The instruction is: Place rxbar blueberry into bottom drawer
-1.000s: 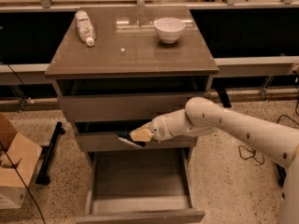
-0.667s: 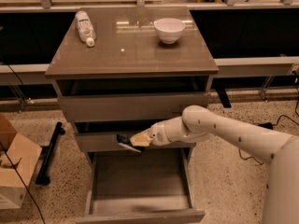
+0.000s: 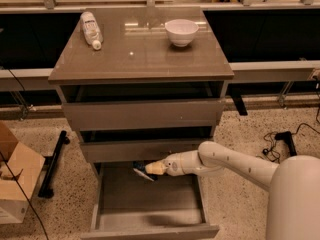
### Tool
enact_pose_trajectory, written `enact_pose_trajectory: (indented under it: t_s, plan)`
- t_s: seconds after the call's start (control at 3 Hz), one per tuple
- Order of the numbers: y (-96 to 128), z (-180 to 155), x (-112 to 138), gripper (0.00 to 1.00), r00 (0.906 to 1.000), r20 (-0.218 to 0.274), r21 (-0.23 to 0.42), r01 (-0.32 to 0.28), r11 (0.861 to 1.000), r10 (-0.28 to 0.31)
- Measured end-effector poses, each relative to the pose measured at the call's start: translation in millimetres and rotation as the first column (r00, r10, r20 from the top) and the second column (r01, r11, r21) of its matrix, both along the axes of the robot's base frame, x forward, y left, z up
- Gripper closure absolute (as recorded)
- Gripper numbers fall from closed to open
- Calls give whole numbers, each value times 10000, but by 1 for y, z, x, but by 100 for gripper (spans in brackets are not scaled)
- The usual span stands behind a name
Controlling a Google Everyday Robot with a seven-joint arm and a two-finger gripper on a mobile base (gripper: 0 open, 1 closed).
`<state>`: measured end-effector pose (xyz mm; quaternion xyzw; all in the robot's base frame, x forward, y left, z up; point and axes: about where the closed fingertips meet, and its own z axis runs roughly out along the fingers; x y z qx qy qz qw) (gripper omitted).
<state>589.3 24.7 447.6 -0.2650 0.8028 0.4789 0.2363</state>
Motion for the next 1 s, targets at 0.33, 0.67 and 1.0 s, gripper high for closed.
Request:
enact_pose_trajectory:
  t_s: [0.33,0.67,1.0]
  plan:
    - [-9,-49,0,100,9975,-614,257,368,9990,-352]
    - [-19,-107,-2,100,9905,-1197,504,735,9960,-670]
    - [-24,-172,-19,100,9767,-2018,610,869,9943,-730]
